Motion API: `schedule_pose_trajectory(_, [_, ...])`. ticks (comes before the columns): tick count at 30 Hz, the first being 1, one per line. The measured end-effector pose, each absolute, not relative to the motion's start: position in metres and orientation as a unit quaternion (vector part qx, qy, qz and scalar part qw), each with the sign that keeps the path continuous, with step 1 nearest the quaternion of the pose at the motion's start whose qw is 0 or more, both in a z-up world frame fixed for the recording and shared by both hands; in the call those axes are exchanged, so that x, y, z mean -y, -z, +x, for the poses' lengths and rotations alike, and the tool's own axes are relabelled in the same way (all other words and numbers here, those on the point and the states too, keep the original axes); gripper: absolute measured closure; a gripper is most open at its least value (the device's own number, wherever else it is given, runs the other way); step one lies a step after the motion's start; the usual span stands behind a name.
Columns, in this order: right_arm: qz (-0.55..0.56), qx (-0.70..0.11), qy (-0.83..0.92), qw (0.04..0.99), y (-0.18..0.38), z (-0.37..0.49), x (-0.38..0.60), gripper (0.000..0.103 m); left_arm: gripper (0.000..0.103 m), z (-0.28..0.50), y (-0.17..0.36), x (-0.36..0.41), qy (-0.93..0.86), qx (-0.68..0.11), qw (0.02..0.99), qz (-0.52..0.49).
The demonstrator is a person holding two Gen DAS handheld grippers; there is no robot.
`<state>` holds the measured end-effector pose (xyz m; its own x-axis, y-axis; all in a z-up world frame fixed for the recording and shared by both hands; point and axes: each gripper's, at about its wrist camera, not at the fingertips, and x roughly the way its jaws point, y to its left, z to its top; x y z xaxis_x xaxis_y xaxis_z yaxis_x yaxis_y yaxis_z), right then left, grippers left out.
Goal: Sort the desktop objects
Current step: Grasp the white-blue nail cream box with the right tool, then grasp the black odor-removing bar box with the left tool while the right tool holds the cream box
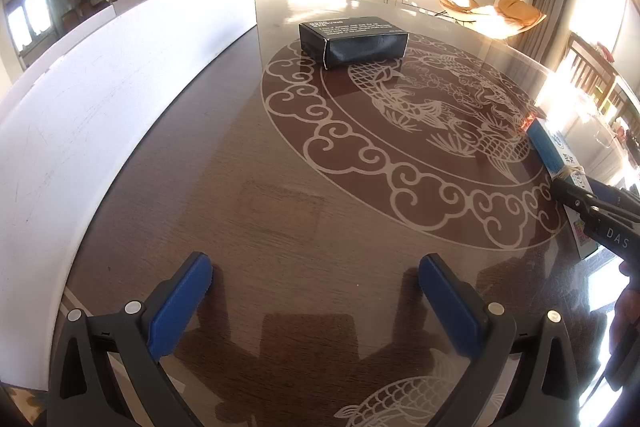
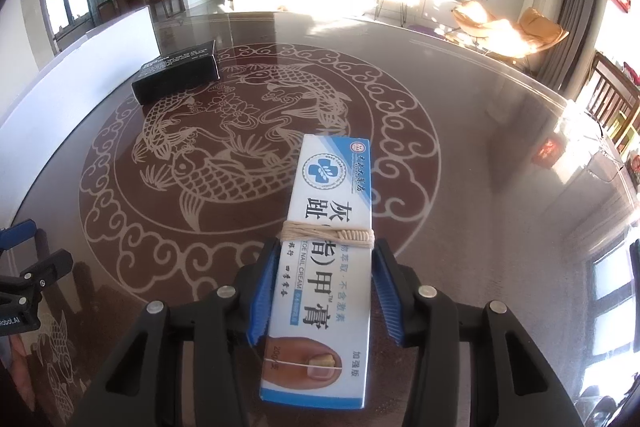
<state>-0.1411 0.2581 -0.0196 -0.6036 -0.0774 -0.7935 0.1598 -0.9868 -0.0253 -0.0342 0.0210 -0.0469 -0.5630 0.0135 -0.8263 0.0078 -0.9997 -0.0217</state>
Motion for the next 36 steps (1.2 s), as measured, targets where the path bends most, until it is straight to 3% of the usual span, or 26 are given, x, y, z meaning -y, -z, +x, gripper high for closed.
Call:
schedule_pose_trajectory(2, [0.444, -0.037, 0.893, 0.067, 0.022, -0.142, -0.258, 0.025, 0.0, -0.034, 0.047, -0.021, -0.884, 0.012, 0.002, -0.467])
schedule_pose_trajectory(11, [0.449, -0.043, 0.889, 0.076, 0.028, -0.141, -0.251, 0.007, 0.0, -0.035, 0.048, -0.022, -0.883, 0.006, 0.001, -0.469])
schedule_pose_trajectory(17, [0.453, -0.045, 0.887, 0.077, 0.03, -0.142, -0.251, 0.001, 0.0, -0.035, 0.049, -0.024, -0.883, 0.001, 0.005, -0.47])
schedule_pose_trajectory(26, [0.454, -0.046, 0.886, 0.077, 0.03, -0.142, -0.251, 0.001, 0.0, -0.035, 0.049, -0.027, -0.882, -0.009, 0.021, -0.471])
schedule_pose_trajectory(30, [0.454, -0.046, 0.886, 0.077, 0.03, -0.142, -0.251, 0.001, 0.0, -0.054, 0.045, -0.035, -0.871, -0.081, 0.102, -0.474])
schedule_pose_trajectory(33, [0.455, -0.045, 0.886, 0.079, 0.031, -0.143, -0.251, 0.0, 0.0, -0.084, 0.03, -0.039, -0.871, -0.163, 0.102, -0.452])
schedule_pose_trajectory(36, [0.454, -0.048, 0.885, 0.086, 0.031, -0.142, -0.249, 0.0, 0.0, -0.128, 0.008, -0.04, -0.874, -0.181, 0.118, -0.435])
